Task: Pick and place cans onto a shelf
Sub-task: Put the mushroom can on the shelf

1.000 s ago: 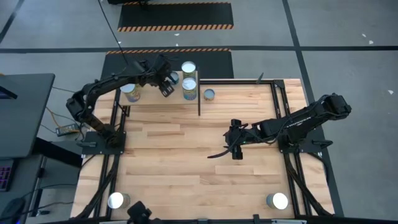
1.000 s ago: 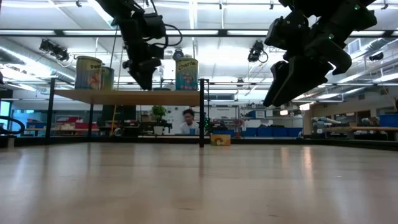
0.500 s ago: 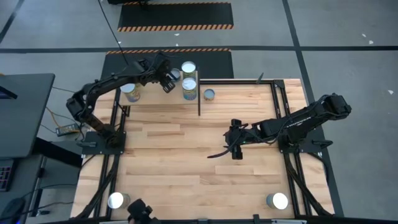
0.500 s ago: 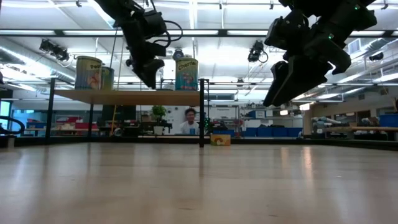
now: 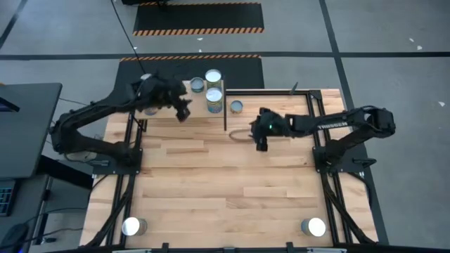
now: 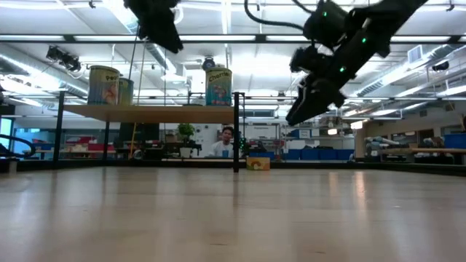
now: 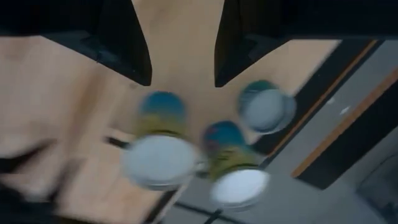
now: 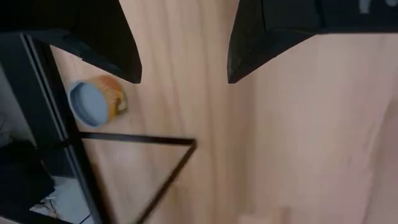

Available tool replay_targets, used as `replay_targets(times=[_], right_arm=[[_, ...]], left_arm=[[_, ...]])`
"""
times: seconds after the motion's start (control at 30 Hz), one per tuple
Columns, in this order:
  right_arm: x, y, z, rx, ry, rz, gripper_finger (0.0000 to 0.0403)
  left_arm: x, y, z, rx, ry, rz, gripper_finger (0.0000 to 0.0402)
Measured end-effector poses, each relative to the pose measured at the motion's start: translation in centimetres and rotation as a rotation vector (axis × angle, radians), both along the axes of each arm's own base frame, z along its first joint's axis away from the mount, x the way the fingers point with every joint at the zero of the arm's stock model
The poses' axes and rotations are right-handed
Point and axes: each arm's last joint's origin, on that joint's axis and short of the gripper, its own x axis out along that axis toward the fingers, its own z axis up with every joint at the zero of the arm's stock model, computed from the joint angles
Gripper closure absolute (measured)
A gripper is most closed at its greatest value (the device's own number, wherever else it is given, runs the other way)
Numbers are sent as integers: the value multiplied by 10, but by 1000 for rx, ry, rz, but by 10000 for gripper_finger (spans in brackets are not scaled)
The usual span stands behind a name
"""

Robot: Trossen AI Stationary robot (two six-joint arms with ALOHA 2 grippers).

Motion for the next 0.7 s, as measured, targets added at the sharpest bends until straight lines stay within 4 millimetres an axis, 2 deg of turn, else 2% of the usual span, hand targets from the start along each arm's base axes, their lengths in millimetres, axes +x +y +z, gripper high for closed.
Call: replay_targets(times=[0.13, 0.23, 0.3, 0.53, 0.7], right_arm=[[4, -32, -10, 12, -38, -68, 167], [10, -46, -23, 60, -36, 55, 175], [15, -54, -29, 135, -108, 135, 184], [18, -94, -50, 298, -279, -32, 233], [16, -120, -59, 353, -428, 0, 283]], left_arm=[[-6, -29, -6, 0, -74, -85, 221], [-10, -44, -14, -2, -115, -138, 221], [-12, -52, -22, -12, -135, -163, 221], [-20, -71, -48, -52, -159, -213, 221], [-18, -80, -57, -58, -172, -257, 221]])
